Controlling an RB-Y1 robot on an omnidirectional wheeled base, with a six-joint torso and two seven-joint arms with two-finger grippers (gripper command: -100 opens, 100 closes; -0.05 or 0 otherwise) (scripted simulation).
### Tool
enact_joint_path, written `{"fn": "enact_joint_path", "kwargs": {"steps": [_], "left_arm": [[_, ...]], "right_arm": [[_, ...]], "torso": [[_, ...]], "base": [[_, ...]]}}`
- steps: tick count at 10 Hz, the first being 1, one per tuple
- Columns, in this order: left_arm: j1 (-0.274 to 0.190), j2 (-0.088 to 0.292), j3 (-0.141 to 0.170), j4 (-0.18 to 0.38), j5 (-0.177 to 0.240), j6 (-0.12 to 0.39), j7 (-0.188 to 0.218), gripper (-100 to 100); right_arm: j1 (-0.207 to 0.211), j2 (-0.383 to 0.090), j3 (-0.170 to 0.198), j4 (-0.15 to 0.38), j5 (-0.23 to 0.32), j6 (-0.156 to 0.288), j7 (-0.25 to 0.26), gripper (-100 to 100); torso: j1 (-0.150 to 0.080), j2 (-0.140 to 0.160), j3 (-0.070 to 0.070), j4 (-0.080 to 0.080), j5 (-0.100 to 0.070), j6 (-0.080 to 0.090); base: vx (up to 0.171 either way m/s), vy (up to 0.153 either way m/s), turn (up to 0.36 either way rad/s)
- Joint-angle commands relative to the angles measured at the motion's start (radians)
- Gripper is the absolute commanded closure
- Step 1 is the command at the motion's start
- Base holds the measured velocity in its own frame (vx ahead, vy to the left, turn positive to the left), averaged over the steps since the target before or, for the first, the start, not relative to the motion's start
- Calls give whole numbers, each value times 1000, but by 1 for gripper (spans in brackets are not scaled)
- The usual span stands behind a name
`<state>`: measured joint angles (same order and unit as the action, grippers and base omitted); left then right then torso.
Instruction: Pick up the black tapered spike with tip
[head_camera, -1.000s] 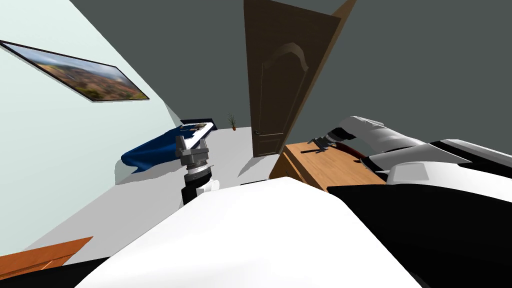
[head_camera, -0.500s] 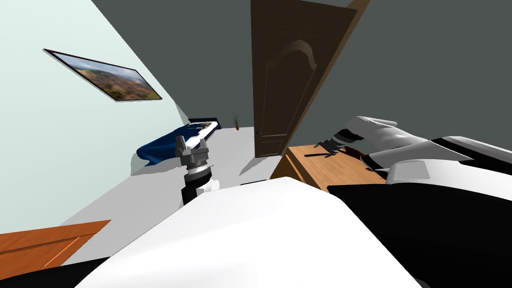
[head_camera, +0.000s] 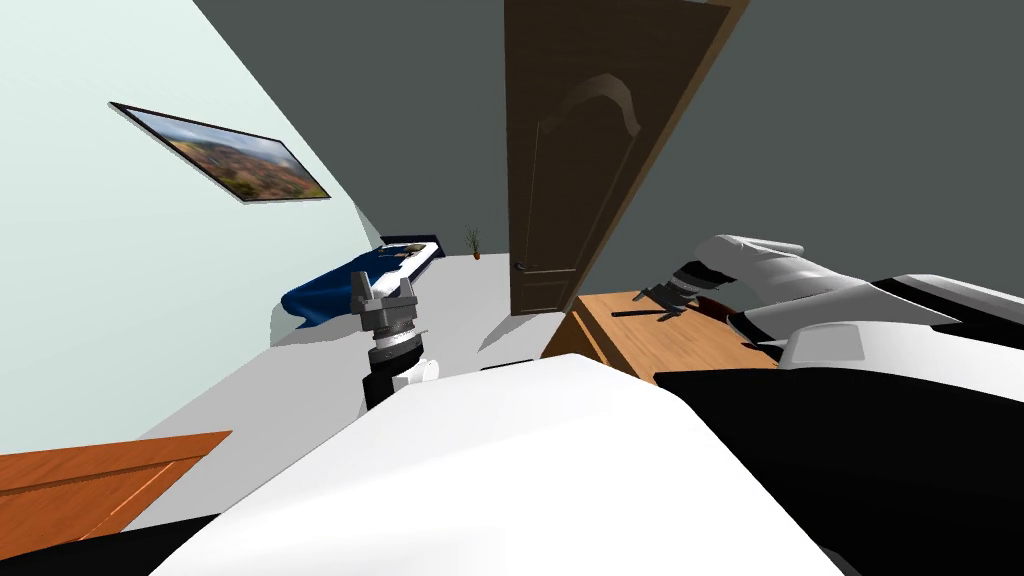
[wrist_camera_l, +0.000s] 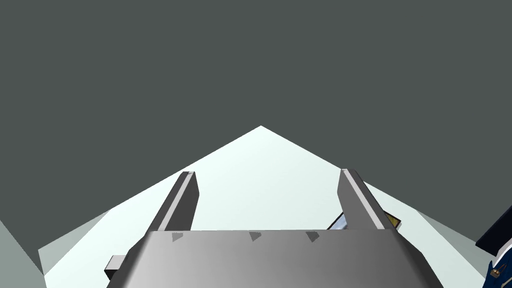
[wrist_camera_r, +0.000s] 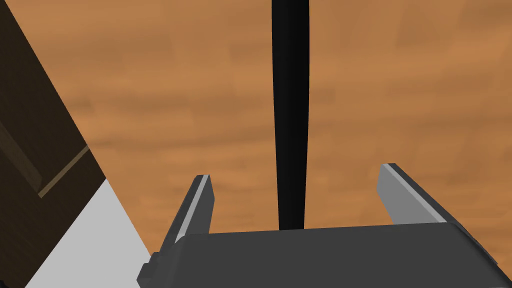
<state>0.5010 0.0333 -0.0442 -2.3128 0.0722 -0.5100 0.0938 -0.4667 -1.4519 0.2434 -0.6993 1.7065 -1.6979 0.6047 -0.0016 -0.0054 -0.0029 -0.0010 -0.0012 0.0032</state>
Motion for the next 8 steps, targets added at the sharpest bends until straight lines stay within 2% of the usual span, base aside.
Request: {"fn": "enact_joint_path", "kwargs": {"steps": [1, 2, 3, 4, 8], "left_arm": [[0, 0, 0, 0, 0, 0, 0, 0], [0, 0, 0, 0, 0, 0, 0, 0], [0, 0, 0, 0, 0, 0, 0, 0], [0, 0, 0, 0, 0, 0, 0, 0], [0, 0, 0, 0, 0, 0, 0, 0]], "right_arm": [[13, 18, 7, 2, -4, 32, 0, -100], [17, 24, 9, 3, -6, 42, 0, -100], [7, 20, 10, 7, -1, 30, 2, -100], [8, 22, 10, 8, -1, 34, 2, 100], [8, 21, 10, 8, -1, 34, 2, 100]], "torso": [[0, 0, 0, 0, 0, 0], [1, 1, 0, 0, 0, 0], [1, 2, 1, 0, 0, 0], [1, 1, 1, 0, 0, 0], [0, 0, 0, 0, 0, 0]], "base": [[-17, 10, 16], [-34, 15, 15], [-16, 7, 1], [0, 0, 0], [0, 0, 0]]}}
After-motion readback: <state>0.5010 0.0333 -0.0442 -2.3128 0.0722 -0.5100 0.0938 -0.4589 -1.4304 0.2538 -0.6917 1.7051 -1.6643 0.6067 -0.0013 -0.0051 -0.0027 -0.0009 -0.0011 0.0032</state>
